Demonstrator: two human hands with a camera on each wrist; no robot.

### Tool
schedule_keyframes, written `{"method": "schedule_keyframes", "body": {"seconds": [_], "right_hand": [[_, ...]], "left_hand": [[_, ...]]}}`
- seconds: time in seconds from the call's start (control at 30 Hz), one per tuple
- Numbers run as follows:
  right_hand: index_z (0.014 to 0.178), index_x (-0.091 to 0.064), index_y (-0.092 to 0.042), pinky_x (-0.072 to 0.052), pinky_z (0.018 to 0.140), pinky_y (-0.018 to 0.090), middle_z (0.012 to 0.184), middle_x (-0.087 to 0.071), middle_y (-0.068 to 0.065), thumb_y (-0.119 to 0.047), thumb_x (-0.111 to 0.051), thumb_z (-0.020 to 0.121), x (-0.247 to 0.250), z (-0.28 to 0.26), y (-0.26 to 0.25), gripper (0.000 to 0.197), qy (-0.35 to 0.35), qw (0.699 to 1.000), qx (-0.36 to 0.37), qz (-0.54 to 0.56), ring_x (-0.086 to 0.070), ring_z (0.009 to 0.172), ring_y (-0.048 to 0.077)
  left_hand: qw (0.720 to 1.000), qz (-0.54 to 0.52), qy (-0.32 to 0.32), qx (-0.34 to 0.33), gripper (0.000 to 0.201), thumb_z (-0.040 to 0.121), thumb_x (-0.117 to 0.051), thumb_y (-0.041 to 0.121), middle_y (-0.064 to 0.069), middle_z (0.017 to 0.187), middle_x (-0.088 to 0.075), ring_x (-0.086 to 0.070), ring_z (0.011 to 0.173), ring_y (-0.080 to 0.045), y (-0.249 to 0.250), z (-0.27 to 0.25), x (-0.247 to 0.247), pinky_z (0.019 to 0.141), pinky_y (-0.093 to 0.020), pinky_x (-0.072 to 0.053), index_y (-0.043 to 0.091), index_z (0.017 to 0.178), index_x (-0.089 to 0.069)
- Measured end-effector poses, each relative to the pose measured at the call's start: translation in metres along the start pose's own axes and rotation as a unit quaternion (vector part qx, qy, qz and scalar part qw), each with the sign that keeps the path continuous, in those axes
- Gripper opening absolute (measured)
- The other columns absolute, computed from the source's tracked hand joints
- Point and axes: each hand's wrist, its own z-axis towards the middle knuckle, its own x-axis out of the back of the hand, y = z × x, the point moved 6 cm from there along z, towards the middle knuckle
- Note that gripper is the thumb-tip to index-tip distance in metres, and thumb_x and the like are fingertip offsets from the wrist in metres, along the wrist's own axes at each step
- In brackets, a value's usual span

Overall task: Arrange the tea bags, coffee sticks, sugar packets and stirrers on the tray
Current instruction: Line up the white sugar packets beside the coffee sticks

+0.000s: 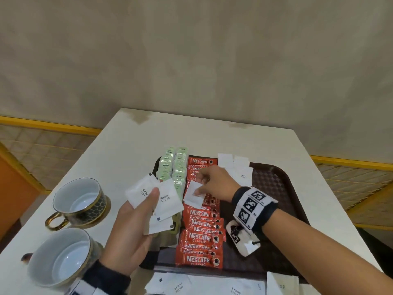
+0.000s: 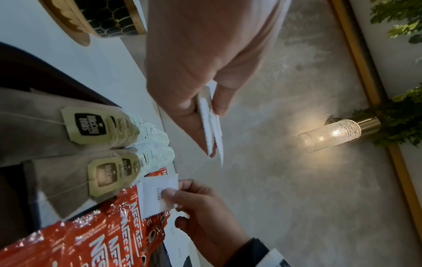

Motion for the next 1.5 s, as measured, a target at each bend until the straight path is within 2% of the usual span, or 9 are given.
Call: {"method": "schedule_keyframes", "body": {"seconds": [0.13,0.33,0.47,0.7,0.9,1.0,1.1,1.27,1.5], "right_hand": [[0.088,-0.069,-0.004,-0.045,0.057,0.015,0.078,-0.065,0.003,-0.007,-0.077,0.079,0.034,-0.018,-0.001,0.012,0.043,0.984,-0.021,0.173,-0.057,0.067,0.01],[0.091,-0.057,-0.013,-0.05,0.046,0.021,0.09,-0.069,0.01,-0.016,-0.052,0.1,0.077,-0.075,-0.011,0.011,0.097,0.902,-0.02,0.42,-0.066,0.074,0.015],[0.098,-0.058,-0.009,-0.038,0.038,0.017,0.089,-0.065,0.025,-0.016,-0.051,0.1,0.06,-0.111,-0.018,0.01,0.097,0.916,-0.011,0.389,-0.056,0.051,0.013],[0.102,-0.066,-0.004,-0.056,0.055,0.02,0.098,-0.062,0.036,0.004,-0.064,0.087,0.035,-0.139,-0.016,0.017,0.051,0.915,-0.034,0.399,-0.068,0.092,0.038],[0.092,-0.066,-0.006,-0.054,0.057,0.018,0.104,-0.065,0.031,0.007,-0.071,0.081,0.03,-0.135,0.001,0.018,0.097,0.934,-0.066,0.339,-0.069,0.091,0.038],[0.089,-0.065,-0.004,-0.054,0.057,0.017,0.097,-0.071,0.019,0.006,-0.07,0.082,0.027,-0.132,0.005,0.014,0.066,0.935,-0.07,0.342,-0.071,0.083,0.025],[0.091,-0.065,0.001,-0.053,0.055,0.016,0.097,-0.072,0.021,0.005,-0.069,0.083,0.035,-0.123,0.016,0.01,0.059,0.938,-0.083,0.331,-0.069,0.081,0.023],[0.082,-0.067,-0.003,-0.052,0.052,0.017,0.088,-0.071,0.018,0.009,-0.067,0.083,0.075,-0.084,0.064,0.011,0.146,0.95,-0.13,0.245,-0.065,0.071,0.021],[0.081,-0.067,-0.005,-0.06,0.067,0.03,0.094,-0.069,0.016,0.009,-0.066,0.081,0.078,-0.027,0.103,0.014,0.124,0.965,-0.201,0.111,-0.069,0.085,0.026]], "left_hand": [[1.0,-0.004,-0.011,0.001,0.036,0.093,-0.056,0.024,-0.009,0.112,-0.072,-0.069,0.103,-0.027,-0.001,0.002,0.001,0.088,-0.047,-0.055,0.017,0.128,-0.058],[1.0,0.009,-0.014,-0.006,0.038,0.089,-0.06,0.024,-0.009,0.11,-0.072,-0.069,0.101,-0.028,-0.004,0.006,-0.007,0.076,-0.043,-0.058,0.018,0.127,-0.058],[1.0,0.015,-0.016,0.006,0.038,0.084,-0.066,0.017,-0.01,0.106,-0.073,-0.071,0.096,-0.028,-0.016,0.007,-0.024,0.079,-0.043,-0.056,0.017,0.122,-0.061],[0.997,0.024,-0.058,0.045,0.031,0.087,-0.064,0.013,-0.013,0.109,-0.072,-0.071,0.097,-0.032,-0.03,0.005,-0.05,0.087,-0.052,-0.053,0.014,0.118,-0.062],[0.99,0.071,-0.1,0.072,0.036,0.084,-0.065,0.015,-0.013,0.108,-0.072,-0.07,0.099,-0.031,-0.043,0.003,-0.063,0.09,-0.05,-0.053,0.009,0.119,-0.062],[0.986,0.103,-0.11,0.073,0.042,0.079,-0.068,0.022,-0.013,0.108,-0.072,-0.069,0.101,-0.031,-0.048,0.004,-0.063,0.095,-0.055,-0.049,0.009,0.119,-0.063],[0.988,0.108,-0.094,0.066,0.033,0.086,-0.064,0.023,-0.013,0.105,-0.073,-0.07,0.097,-0.032,-0.05,0.01,-0.06,0.09,-0.052,-0.052,0.011,0.117,-0.063],[0.995,0.089,-0.026,0.046,0.033,0.087,-0.064,0.023,-0.016,0.1,-0.074,-0.071,0.086,-0.032,-0.049,0.022,-0.037,0.067,-0.039,-0.059,0.013,0.119,-0.062],[0.994,0.096,-0.008,0.055,0.029,0.084,-0.067,0.023,-0.016,0.093,-0.075,-0.071,0.084,-0.034,-0.05,0.022,-0.032,0.069,-0.039,-0.057,0.011,0.11,-0.067]]}}
